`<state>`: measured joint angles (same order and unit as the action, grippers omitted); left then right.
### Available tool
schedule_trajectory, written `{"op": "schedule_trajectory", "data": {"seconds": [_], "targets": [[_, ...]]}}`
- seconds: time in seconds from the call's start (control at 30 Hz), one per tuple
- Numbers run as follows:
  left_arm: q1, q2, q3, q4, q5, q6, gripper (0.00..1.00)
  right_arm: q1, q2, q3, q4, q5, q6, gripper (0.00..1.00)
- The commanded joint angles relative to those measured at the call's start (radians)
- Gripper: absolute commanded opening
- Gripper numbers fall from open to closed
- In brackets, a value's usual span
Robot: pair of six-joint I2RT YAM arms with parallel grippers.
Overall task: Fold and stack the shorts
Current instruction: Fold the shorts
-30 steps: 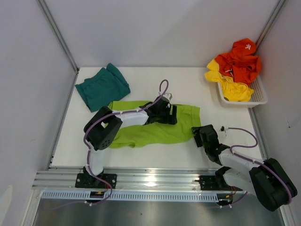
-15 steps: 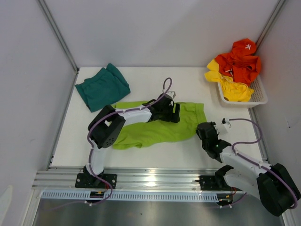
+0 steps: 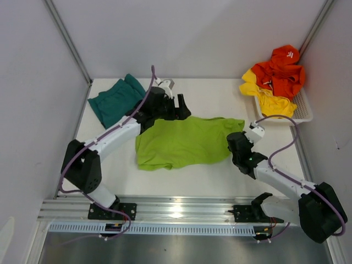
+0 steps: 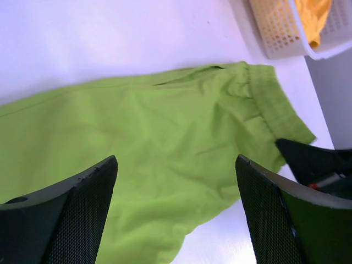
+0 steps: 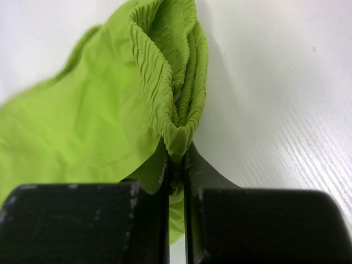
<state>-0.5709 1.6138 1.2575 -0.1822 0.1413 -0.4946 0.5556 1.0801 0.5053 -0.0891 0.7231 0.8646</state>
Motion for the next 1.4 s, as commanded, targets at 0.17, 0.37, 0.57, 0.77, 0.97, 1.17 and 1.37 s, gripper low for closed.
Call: {"op": "schedule_trajectory", "data": {"seconds": [0.17, 0.37, 0.57, 0.77, 0.97, 1.17, 1.37], "targets": [[-0.049, 0.124, -0.13, 0.112, 0.078, 0.002, 0.89, 0.015, 0.113, 0.139, -0.132, -0.066, -0.023, 0.0], [-0.112, 0.222, -0.008, 0.081, 0.052, 0.024, 0.88, -0.014, 0.072, 0.027, -0.072, -0.25, 0.134, 0.34], [-0.144, 0.357, 0.19, 0.052, 0.046, 0.031, 0.89, -0.072, 0.08, -0.031, 0.015, -0.347, 0.16, 0.38], [-0.147, 0.452, 0.376, -0.005, 0.029, 0.06, 0.89, -0.108, 0.044, -0.102, 0.124, -0.373, 0.188, 0.74], [-0.156, 0.573, 0.509, -0.045, 0.035, 0.08, 0.9, -0.187, 0.049, -0.191, 0.239, -0.444, 0.217, 0.86], [-0.162, 0.643, 0.543, -0.025, 0.082, 0.088, 0.9, -0.21, 0.066, -0.276, 0.399, -0.461, 0.263, 0.9], [-0.184, 0.744, 0.672, -0.146, 0.067, 0.129, 0.89, -0.223, 0.102, -0.303, 0.514, -0.479, 0.3, 0.91]]}}
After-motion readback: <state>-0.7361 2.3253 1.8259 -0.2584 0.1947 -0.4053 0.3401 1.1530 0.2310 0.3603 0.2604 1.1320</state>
